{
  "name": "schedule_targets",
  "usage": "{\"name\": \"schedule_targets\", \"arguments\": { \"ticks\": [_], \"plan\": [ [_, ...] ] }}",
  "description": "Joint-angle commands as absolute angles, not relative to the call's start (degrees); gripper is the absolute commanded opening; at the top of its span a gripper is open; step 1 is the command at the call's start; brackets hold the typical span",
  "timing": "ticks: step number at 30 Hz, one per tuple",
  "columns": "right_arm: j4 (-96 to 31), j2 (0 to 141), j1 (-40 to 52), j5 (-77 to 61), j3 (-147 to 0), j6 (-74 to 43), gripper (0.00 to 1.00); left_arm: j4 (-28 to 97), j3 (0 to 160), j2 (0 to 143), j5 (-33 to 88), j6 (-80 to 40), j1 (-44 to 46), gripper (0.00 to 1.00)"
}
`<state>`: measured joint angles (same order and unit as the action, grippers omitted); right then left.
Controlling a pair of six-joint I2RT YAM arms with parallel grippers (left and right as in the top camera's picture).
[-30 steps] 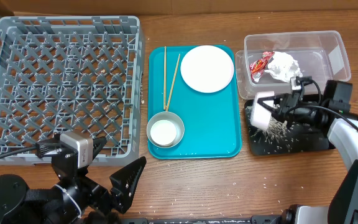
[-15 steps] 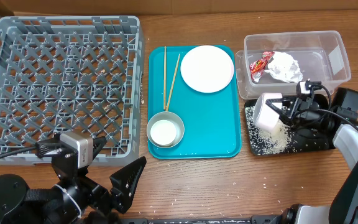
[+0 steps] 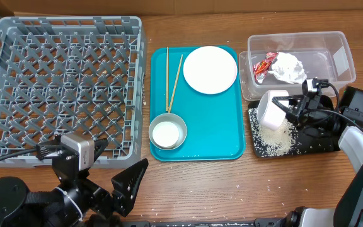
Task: Sort waste into correct bins and load items into the dishwasher
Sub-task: 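Tip the rice plate over the black tray with the right gripper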
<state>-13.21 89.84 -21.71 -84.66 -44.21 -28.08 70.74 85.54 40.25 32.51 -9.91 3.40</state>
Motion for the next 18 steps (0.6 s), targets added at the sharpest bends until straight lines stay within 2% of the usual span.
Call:
{"name": "schedule_targets", "arguments": {
  "ticks": [1, 4, 5, 7, 10, 13, 18],
  "plan": [
    [-15.7, 88.9, -21.74, -76.12, -44.29, -35.0, 0.04, 70.57, 85.6, 40.05, 32.51, -8.78, 3.51, 1.0],
    [-9.56, 88.73, -20.71, -87.13, -44.31, -31.86, 0.04, 70.57, 85.6, 40.05, 32.51, -8.78, 3.51, 1.0],
    [-7.77, 88.6, -20.18, -86.7, -44.31, -31.11, 0.04, 70.54, 85.6, 40.05, 32.51, -8.78, 3.51, 1.0],
    [-8.95, 88.64, -20.21, -78.98, -44.31, -37.76, 0.04, 70.54, 85.6, 40.05, 32.51, -8.78, 3.51, 1.0],
    [-1.52, 88.25, -19.07, -87.7, -44.53, -41.39, 0.04, 70.57, 85.6, 40.05, 32.51, -8.78, 3.51, 1.0],
    [5.89, 85.58, -15.42, -88.77, -44.86, -45.91, 0.04, 70.57, 85.6, 40.05, 32.51, -8.78, 3.51, 1.0],
    [24.32, 79.18, -3.79, -85.69, -45.01, -51.72, 0.04, 70.57, 85.6, 40.05, 32.51, -8.78, 3.51, 1.0]
  ]
}}
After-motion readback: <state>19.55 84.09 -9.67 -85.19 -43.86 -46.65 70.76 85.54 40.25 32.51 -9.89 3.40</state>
